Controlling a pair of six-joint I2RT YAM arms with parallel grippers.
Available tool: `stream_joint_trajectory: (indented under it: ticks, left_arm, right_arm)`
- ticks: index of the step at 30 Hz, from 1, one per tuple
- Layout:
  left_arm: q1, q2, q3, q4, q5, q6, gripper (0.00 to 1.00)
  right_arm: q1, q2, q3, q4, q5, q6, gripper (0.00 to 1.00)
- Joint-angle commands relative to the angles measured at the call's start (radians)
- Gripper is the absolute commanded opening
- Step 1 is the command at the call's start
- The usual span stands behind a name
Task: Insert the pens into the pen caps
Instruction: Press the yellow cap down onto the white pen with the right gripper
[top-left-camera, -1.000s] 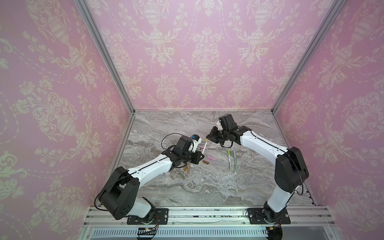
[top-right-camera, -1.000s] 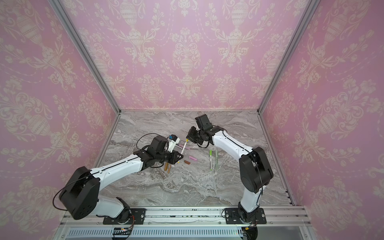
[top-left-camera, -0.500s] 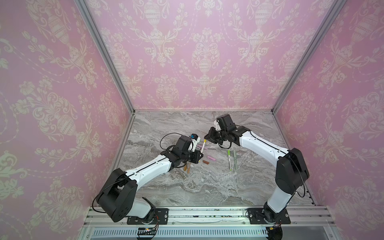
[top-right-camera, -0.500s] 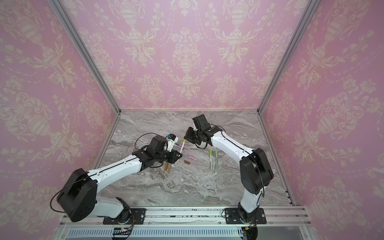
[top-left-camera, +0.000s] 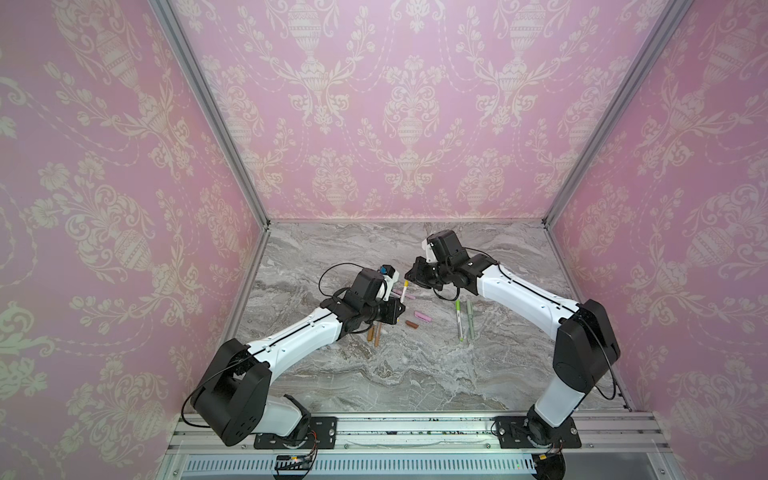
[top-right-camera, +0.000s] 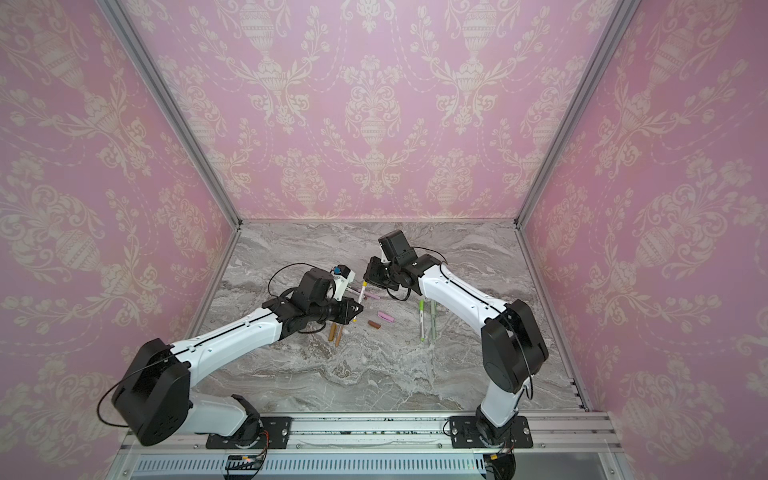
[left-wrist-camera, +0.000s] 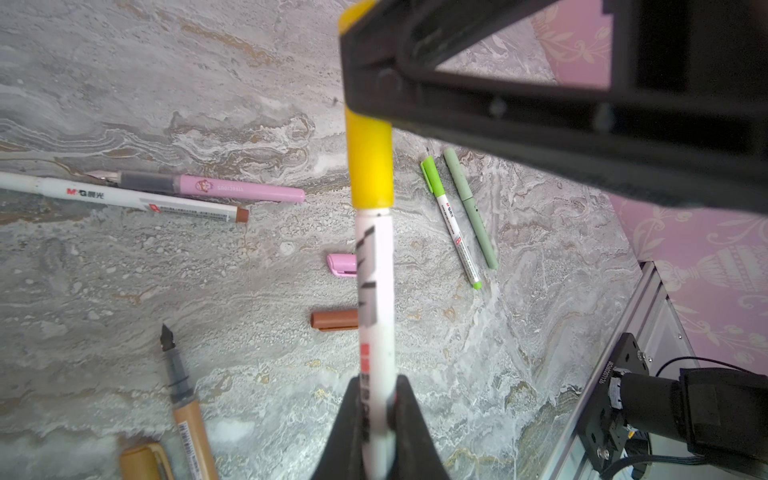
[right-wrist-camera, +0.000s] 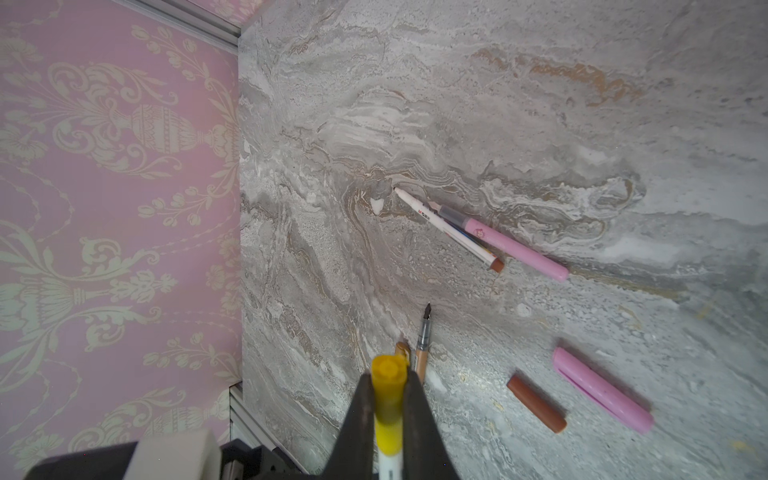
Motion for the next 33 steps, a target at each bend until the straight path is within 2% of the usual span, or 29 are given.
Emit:
stream_joint_trajectory:
  ticks: [1, 8, 16, 22, 29, 30, 33]
  left_arm:
    - [-0.005, -0.032, 0.091, 0.216, -0.041, 0.073, 0.0]
    - [-0.005, -0.031, 0.138, 0.316, -0.067, 0.142, 0.0]
    - [0.001, -0.017, 0.197, 0.339, -0.086, 0.2, 0.0]
    - [0.001, -0.03, 0.17, 0.33, -0.07, 0.18, 0.0]
    - [-0.001, -0.078, 0.029, 0.283, -0.027, 0.101, 0.0]
    - [-0.002, -0.083, 0.008, 0.284, -0.019, 0.087, 0.0]
    - [-0.003, -0.096, -0.046, 0.276, -0.007, 0.044, 0.0]
  right_arm:
    - [0.066, 0.024, -0.043, -0.096, -0.152, 0.01, 0.0]
    - [0.141, 0.088, -0.074, -0.089, -0.215, 0.041, 0.0]
    - [0.197, 0.114, -0.129, -0.005, -0.246, 0.106, 0.0]
    - [0.16, 0.092, -0.094, 0.024, -0.24, 0.105, 0.0]
    - [0.055, 0.02, 0.03, 0.019, -0.191, 0.066, 0.0]
    - [0.047, 0.012, 0.051, 0.006, -0.175, 0.051, 0.03]
    - [0.032, -0.013, 0.11, -0.044, -0.106, 0.006, 0.25]
